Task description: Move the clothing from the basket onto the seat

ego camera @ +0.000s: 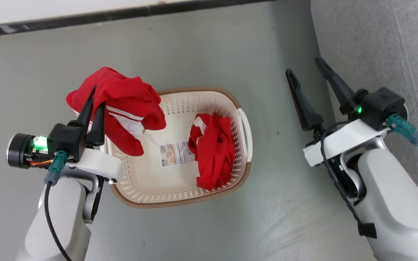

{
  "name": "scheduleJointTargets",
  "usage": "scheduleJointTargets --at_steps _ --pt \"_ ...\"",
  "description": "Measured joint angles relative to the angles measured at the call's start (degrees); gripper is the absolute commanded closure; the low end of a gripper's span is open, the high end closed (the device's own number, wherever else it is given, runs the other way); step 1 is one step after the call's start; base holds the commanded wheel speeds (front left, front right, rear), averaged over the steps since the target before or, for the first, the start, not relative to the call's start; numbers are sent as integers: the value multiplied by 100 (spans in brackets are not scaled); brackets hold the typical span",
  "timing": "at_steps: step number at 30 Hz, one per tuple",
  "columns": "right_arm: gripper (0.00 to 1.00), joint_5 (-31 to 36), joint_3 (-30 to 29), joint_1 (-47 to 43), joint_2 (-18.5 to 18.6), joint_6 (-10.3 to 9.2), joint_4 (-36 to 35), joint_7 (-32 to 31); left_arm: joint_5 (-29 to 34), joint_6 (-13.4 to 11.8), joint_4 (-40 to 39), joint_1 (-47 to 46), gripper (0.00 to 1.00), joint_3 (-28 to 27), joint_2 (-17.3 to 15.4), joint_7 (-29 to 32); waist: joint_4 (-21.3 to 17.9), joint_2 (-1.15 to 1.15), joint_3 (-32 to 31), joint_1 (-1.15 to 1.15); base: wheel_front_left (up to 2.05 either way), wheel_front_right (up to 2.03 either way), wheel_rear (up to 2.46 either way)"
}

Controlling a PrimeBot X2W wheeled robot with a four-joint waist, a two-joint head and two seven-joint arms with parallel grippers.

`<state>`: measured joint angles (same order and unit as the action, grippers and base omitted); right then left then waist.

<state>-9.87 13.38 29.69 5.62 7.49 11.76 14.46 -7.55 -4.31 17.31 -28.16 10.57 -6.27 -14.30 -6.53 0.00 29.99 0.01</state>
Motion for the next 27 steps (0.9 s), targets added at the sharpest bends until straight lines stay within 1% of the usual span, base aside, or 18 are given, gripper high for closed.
scheduleJointTargets --at_steps 4,11,17,22,27 --pt "0 55 274 -121 102 0 98 0 1 108 -223 85 100 37 -46 -2 133 0 -283 0 0 0 0" --pt "0 40 749 -317 124 0 212 0 -1 309 -433 334 100 181 -99 -15 339 0 -786 0 0 0 0" --pt "0 -116 1285 -536 176 0 345 0 -3 490 -524 460 100 321 -143 -15 493 0 -1209 0 0 0 0" --pt "0 -174 1547 -662 218 0 400 0 -46 561 -614 523 100 405 -142 -13 585 0 -1473 0 0 0 0" --pt "0 -238 1773 -785 293 1 466 0 -46 708 -716 538 100 572 -140 70 690 0 -1781 0 0 0 0"
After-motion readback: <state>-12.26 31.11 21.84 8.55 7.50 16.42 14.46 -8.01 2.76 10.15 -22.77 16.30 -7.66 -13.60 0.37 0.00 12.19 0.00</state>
